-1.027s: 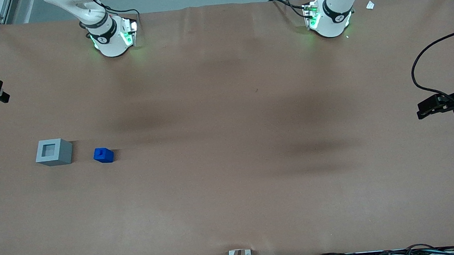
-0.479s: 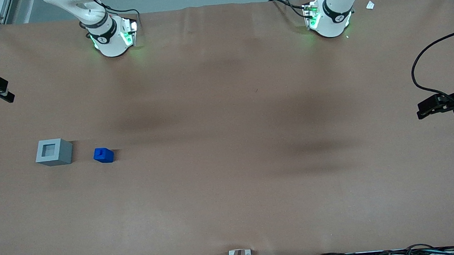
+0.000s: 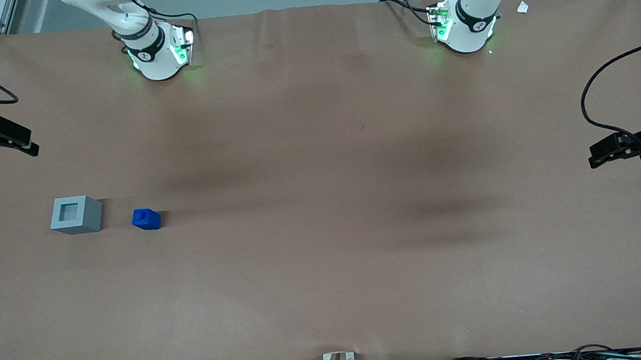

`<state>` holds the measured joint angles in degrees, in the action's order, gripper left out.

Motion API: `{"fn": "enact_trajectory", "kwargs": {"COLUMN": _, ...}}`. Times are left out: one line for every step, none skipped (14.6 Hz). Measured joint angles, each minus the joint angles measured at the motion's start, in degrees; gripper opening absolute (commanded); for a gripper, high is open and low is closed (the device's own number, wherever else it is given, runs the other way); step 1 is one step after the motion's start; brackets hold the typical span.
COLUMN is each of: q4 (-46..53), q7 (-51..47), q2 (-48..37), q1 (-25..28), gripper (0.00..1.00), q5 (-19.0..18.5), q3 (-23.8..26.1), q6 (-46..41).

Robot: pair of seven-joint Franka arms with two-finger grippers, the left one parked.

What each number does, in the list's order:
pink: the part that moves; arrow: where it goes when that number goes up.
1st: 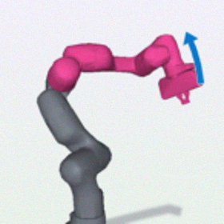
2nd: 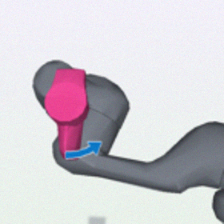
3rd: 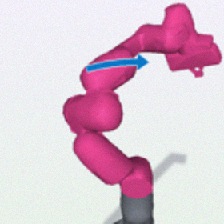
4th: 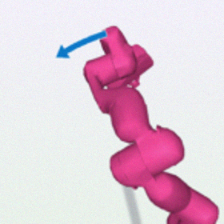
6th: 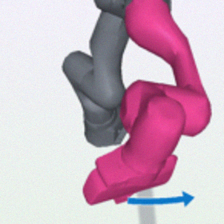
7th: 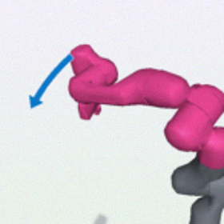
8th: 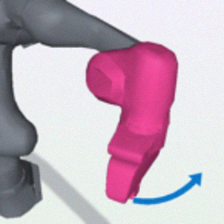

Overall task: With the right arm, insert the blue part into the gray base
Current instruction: 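Move the open right gripper down over the blue block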

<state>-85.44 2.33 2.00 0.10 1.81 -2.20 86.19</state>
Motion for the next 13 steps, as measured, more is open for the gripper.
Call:
{"fn": "enact_trajectory", "kwargs": {"q4": -0.3, "q7": 0.0, "q2": 0.2, "q1": 0.1, "gripper": 1.0, "q5": 0.0, "q3": 0.0, "q6": 0.3}}
{"fn": "enact_trajectory", "kwargs": {"q4": -1.2, "q7": 0.0, "q2": 0.3, "q1": 0.1, "gripper": 1.0, "q5": 0.0, "q3": 0.0, "q6": 1.3}}
{"fn": "enact_trajectory", "kwargs": {"q4": -2.6, "q7": -0.1, "q2": 0.5, "q1": 0.2, "gripper": 1.0, "q5": 0.0, "q3": 0.0, "q6": 3.0}}
{"fn": "enact_trajectory", "kwargs": {"q4": -4.4, "q7": -0.2, "q2": 0.8, "q1": 0.2, "gripper": 1.0, "q5": 0.0, "q3": 0.0, "q6": 4.9}}
{"fn": "enact_trajectory", "kwargs": {"q4": -6.3, "q7": -0.7, "q2": 1.0, "q1": 0.3, "gripper": 1.0, "q5": 0.0, "q3": 0.0, "q6": 6.7}}
{"fn": "enact_trajectory", "kwargs": {"q4": -8.2, "q7": -1.9, "q2": 1.3, "q1": 0.4, "gripper": 1.0, "q5": 0.0, "q3": 0.0, "q6": 8.5}}
{"fn": "enact_trajectory", "kwargs": {"q4": -9.9, "q7": -3.3, "q2": 1.5, "q1": 0.9, "gripper": 1.0, "q5": -0.2, "q3": 0.0, "q6": 10.0}}
{"fn": "enact_trajectory", "kwargs": {"q4": -11.5, "q7": -4.5, "q2": 1.8, "q1": 1.9, "gripper": 1.0, "q5": -0.9, "q3": 0.0, "q6": 11.1}}
{"fn": "enact_trajectory", "kwargs": {"q4": -13.0, "q7": -5.8, "q2": 2.0, "q1": 2.9, "gripper": 1.0, "q5": -1.4, "q3": 0.1, "q6": 12.4}}
{"fn": "enact_trajectory", "kwargs": {"q4": -14.5, "q7": -6.8, "q2": 2.3, "q1": 3.6, "gripper": 1.0, "q5": -1.8, "q3": 0.1, "q6": 14.4}}
{"fn": "enact_trajectory", "kwargs": {"q4": -16.6, "q7": -7.3, "q2": 2.6, "q1": 3.8, "gripper": 1.0, "q5": -1.9, "q3": 0.1, "q6": 17.4}}
{"fn": "enact_trajectory", "kwargs": {"q4": -19.0, "q7": -7.4, "q2": 2.9, "q1": 3.8, "gripper": 1.0, "q5": -1.9, "q3": 0.1, "q6": 20.9}}
{"fn": "enact_trajectory", "kwargs": {"q4": -21.8, "q7": -7.4, "q2": 3.2, "q1": 3.8, "gripper": 1.0, "q5": -1.9, "q3": 0.0, "q6": 24.4}}
